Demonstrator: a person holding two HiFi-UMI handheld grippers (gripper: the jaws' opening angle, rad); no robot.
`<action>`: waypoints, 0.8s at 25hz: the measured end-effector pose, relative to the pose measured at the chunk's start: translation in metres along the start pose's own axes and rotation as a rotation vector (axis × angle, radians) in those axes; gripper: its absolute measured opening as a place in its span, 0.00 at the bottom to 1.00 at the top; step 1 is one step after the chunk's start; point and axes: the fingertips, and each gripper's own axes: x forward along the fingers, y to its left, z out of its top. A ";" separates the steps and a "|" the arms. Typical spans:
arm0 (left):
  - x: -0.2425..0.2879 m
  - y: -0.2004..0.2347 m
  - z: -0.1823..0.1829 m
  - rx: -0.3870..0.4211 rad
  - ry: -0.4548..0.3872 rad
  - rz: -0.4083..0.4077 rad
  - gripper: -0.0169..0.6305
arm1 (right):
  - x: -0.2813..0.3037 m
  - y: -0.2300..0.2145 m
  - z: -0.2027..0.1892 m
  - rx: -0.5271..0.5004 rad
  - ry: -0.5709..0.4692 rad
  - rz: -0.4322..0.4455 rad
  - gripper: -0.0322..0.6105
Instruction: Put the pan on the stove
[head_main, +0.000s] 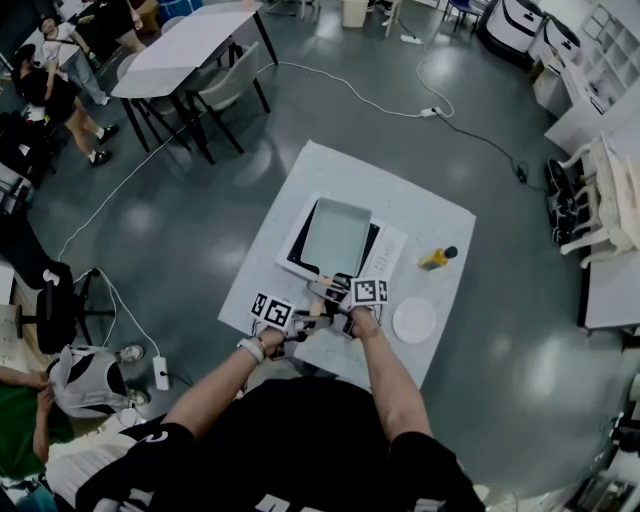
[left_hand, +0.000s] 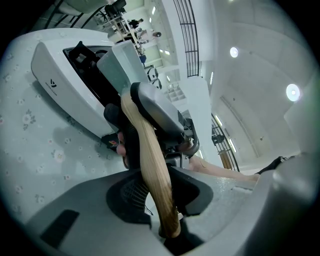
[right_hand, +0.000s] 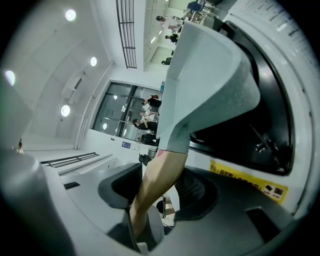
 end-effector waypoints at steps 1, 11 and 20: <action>-0.001 0.000 0.000 0.004 -0.004 0.001 0.16 | 0.002 0.002 0.000 -0.012 0.002 0.010 0.35; -0.018 0.005 0.005 0.043 -0.070 0.047 0.28 | -0.012 0.005 0.003 -0.038 -0.015 -0.027 0.42; -0.033 -0.001 0.006 0.040 -0.151 0.063 0.28 | -0.054 -0.001 0.009 -0.073 -0.072 -0.094 0.43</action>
